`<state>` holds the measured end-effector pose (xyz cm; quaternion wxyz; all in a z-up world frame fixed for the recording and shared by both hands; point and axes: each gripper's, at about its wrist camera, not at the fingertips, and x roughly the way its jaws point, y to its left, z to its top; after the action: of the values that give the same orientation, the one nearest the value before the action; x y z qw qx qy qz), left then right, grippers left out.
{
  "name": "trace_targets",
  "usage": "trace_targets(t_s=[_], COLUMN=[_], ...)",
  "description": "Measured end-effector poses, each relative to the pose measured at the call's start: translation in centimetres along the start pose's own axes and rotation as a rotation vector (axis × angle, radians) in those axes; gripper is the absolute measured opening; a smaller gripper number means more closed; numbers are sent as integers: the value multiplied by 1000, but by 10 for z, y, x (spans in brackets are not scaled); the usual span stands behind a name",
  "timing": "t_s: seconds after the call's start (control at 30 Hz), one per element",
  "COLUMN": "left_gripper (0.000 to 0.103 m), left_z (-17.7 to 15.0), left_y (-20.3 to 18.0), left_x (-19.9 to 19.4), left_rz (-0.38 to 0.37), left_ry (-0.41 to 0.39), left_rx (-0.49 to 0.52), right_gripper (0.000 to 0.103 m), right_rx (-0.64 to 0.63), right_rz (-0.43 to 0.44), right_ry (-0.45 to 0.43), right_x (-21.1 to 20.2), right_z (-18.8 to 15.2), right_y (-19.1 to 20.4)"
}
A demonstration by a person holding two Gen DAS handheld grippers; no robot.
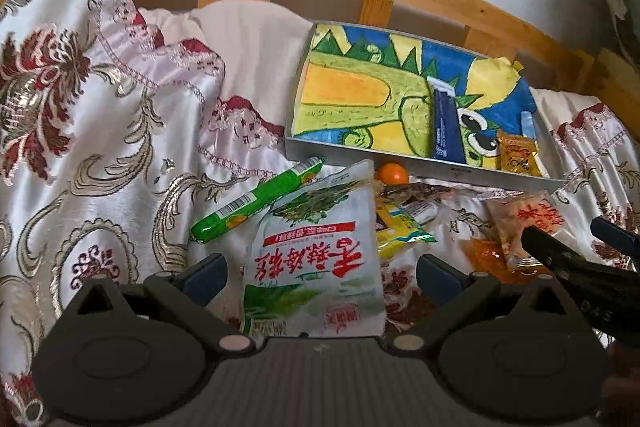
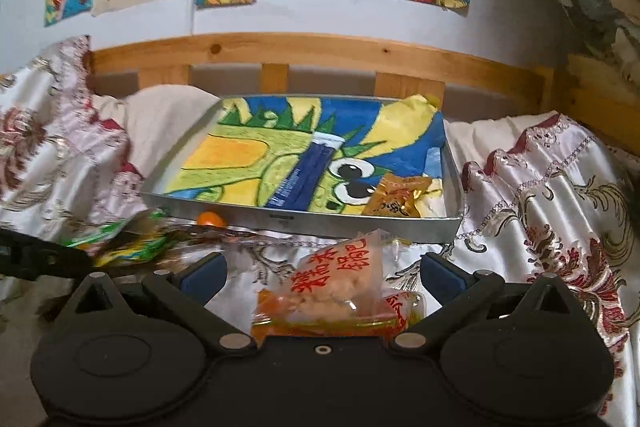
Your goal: Organize snacks
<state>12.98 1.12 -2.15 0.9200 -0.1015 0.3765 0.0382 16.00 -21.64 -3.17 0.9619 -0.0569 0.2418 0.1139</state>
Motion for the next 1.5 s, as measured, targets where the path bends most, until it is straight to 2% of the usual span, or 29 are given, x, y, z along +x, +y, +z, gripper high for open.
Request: trace_targets(t_s=[0.23, 0.53, 0.63, 0.73, 1.23, 1.5], left_gripper=[102, 102, 102, 97, 96, 96], left_z=[2, 5, 5, 4, -13, -22], left_y=[14, 36, 42, 43, 32, 27], left_x=[26, 57, 57, 55, 30, 24], left_rz=[-10, -104, -136, -160, -189, -193], left_ry=[70, 194, 180, 170, 186, 188], left_rx=[-24, -104, -135, -150, -172, -165], right_gripper=[102, 102, 96, 90, 68, 65], right_rx=[6, 39, 45, 33, -55, -131], right_rz=[-8, 85, 103, 122, 186, 212], right_ry=[26, 51, 48, 56, 61, 61], right_x=[31, 45, 44, 44, 32, 25], right_z=[-5, -11, -10, -11, -15, -22], right_y=[3, -8, -9, -8, 8, 20])
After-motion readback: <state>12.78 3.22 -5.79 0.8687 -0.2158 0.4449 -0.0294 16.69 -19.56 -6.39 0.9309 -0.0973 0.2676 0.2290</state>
